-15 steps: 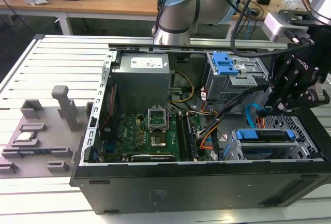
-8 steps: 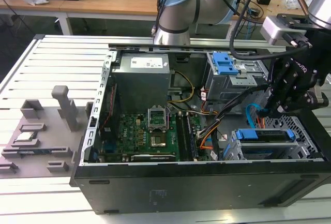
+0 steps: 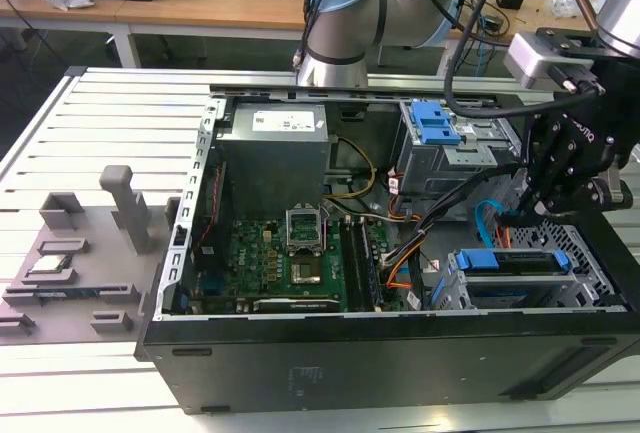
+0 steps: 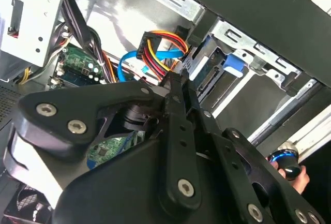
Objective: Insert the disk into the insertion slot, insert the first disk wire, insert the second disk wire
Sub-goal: 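Insert the first disk wire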
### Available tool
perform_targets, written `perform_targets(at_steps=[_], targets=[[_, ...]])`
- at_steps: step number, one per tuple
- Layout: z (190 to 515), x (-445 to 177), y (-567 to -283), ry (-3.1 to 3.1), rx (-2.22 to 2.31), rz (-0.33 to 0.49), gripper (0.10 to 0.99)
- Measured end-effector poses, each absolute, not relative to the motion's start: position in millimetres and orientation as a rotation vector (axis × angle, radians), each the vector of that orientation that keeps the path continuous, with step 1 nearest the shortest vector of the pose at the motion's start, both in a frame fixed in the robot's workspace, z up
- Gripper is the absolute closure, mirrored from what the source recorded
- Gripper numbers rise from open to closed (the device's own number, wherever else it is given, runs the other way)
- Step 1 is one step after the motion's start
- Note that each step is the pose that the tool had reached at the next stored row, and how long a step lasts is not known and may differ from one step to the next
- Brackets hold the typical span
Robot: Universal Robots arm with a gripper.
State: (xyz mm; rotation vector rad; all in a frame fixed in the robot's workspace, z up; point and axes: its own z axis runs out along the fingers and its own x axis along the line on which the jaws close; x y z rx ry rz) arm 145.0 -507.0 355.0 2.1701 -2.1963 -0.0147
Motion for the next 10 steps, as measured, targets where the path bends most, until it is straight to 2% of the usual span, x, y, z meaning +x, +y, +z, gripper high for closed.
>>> perform_targets(at_steps=[4, 10], targets=[[354, 145, -526, -2.195, 2.168, -0.011, 0.918], [346, 151, -528, -2.194, 2.167, -0.010, 0.918]])
